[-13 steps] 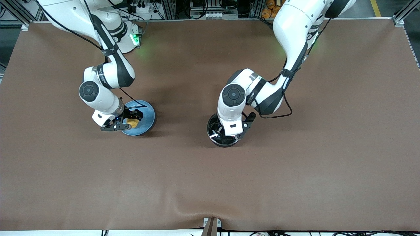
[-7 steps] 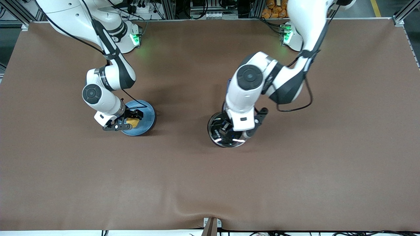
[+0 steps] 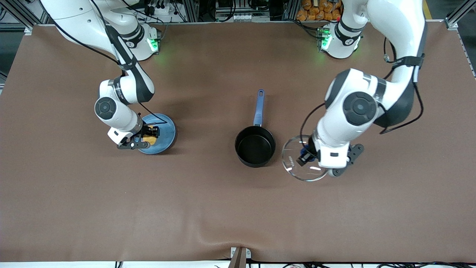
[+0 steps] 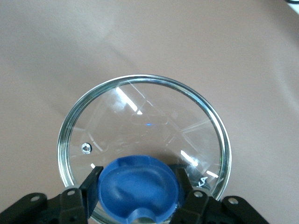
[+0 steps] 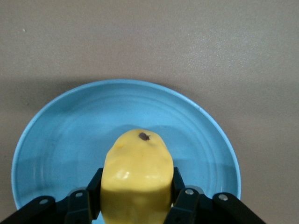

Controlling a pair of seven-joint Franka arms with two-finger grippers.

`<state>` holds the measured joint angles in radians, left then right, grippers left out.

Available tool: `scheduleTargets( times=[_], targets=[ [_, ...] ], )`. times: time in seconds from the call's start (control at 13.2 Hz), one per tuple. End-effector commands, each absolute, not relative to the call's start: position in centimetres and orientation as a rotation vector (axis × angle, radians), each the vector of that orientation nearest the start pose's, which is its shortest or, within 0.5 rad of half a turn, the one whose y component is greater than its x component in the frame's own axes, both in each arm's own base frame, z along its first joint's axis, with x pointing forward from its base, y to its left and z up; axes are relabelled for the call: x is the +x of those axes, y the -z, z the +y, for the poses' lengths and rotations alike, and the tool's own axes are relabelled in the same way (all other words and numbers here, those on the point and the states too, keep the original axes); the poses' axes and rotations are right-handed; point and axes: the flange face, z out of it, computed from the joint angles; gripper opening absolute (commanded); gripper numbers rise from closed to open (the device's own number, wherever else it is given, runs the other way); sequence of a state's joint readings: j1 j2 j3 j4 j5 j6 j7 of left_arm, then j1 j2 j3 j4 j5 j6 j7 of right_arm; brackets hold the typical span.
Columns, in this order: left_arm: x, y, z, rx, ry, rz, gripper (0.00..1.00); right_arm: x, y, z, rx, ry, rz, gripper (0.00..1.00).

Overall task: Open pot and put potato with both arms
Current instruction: 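Lift the lid with the left gripper while the right gripper lifts the potato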

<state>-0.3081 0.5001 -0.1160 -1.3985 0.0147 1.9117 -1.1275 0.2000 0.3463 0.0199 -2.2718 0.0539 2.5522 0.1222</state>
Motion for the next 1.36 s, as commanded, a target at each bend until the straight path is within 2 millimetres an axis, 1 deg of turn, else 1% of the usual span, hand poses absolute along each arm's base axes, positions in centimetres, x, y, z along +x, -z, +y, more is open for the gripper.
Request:
scheduleTargets(
  times=[0.0,0.08,0.23,0.3,0.38,0.53,0.61,0.68,0.76,0.83,0.91,0.98,1.06,1.14,1.21,1.29],
  targets=[
    [64.9,-41.9,-23.8,-2.979,-0.079,-1.099,0.00,51.7,-22.7,11.5,-3.105,-0.101,-0.069,0.00],
    [65.3,-41.3,-22.0,-2.984,-0.099,-1.063,0.00,51.8,-24.5,11.7,-3.103,-0.106,-0.074,0.00],
    [65.9,-39.2,-17.8,-2.955,-0.154,-1.067,0.00,53.2,-29.1,12.2,-3.100,-0.129,-0.088,0.00],
    [65.6,-37.4,-16.3,-2.948,-0.189,-1.043,0.00,54.3,-32.1,12.5,-3.099,-0.148,-0.094,0.00],
    [65.6,-36.0,-15.2,-2.944,-0.187,-1.037,0.00,55.6,-35.2,12.8,-3.097,-0.177,-0.102,0.00],
    [65.7,-33.6,-11.5,-2.953,-0.214,-0.990,0.00,57.6,-41.7,13.4,-3.093,-0.220,-0.118,0.00],
    [65.3,-32.2,-10.6,-2.966,-0.213,-0.964,0.00,58.1,-44.3,13.3,-3.092,-0.230,-0.117,0.00],
    [64.9,-30.6,-10.1,-2.979,-0.196,-0.936,0.00,58.6,-46.9,13.1,-3.091,-0.220,-0.116,0.00],
    [64.5,-29.3,-9.3,-2.990,-0.182,-0.926,0.00,58.9,-49.3,13.1,-3.091,-0.204,-0.121,0.00],
    [64.2,-28.4,-8.7,-3.003,-0.179,-0.873,0.00,59.2,-51.4,13.0,-3.090,-0.199,-0.121,0.00],
    [63.7,-27.5,-7.7,-3.001,-0.186,-0.791,0.00,59.3,-53.2,13.2,-3.092,-0.196,-0.126,0.00],
    [63.3,-26.7,-6.3,-2.996,-0.163,-0.758,0.00,59.4,-54.8,13.7,-3.092,-0.173,-0.138,0.00],
    [62.6,-25.7,-5.3,-3.002,-0.139,-0.719,0.00,59.7,-54.9,14.8,-3.092,-0.164,-0.165,0.00],
    [62.0,-24.8,-5.0,-3.022,-0.118,-0.660,0.00,59.9,-54.4,16.2,-3.095,-0.159,-0.188,0.00],
    [61.5,-24.1,-3.8,-3.035,-0.109,-0.630,0.00,59.9,-54.0,18.3,-3.104,-0.147,-0.182,0.00],
    [61.1,-23.8,-2.6,-3.045,-0.106,-0.595,0.00,59.9,-53.6,21.1,-3.110,-0.120,-0.154,0.00]
  ],
)
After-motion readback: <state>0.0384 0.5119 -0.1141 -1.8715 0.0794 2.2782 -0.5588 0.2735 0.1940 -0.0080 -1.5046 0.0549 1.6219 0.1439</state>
